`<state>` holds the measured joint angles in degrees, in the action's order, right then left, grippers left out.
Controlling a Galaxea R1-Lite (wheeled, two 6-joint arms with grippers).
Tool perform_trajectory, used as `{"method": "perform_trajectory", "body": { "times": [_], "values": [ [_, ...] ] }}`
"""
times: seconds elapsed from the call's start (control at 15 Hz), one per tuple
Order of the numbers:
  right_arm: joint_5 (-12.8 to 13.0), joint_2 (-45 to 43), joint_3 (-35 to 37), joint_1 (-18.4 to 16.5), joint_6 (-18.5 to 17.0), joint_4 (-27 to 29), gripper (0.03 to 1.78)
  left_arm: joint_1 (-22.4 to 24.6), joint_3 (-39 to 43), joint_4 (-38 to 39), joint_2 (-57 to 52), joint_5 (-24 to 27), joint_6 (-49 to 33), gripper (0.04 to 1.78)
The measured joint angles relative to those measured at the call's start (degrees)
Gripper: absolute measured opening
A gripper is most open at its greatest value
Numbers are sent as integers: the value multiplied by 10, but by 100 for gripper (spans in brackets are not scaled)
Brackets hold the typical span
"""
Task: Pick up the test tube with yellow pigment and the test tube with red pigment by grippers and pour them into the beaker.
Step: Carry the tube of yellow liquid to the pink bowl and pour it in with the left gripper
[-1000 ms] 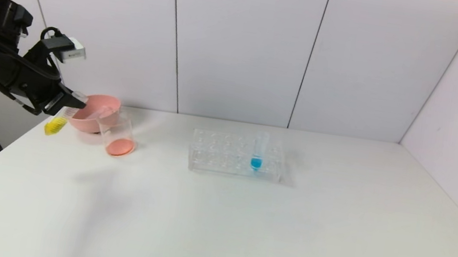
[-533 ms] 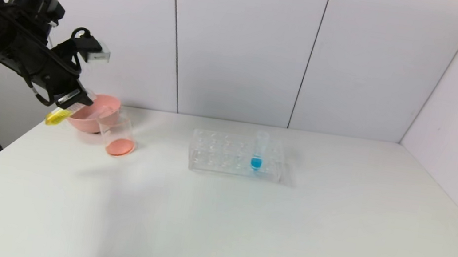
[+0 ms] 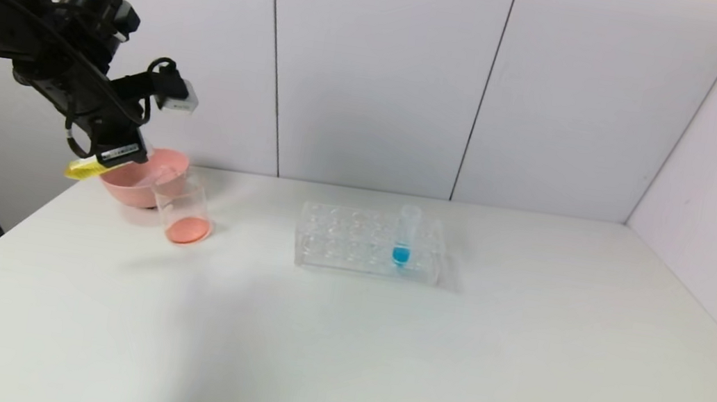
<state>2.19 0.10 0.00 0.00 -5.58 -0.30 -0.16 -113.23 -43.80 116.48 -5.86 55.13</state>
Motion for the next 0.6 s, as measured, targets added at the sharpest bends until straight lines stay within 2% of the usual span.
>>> {"method": "perform_trajectory", "body": {
  "times": [0.6],
  "values": [
    [0, 0, 0, 0, 0, 0, 171, -28, -2, -8, 14, -98, 63, 42]
  ]
}}
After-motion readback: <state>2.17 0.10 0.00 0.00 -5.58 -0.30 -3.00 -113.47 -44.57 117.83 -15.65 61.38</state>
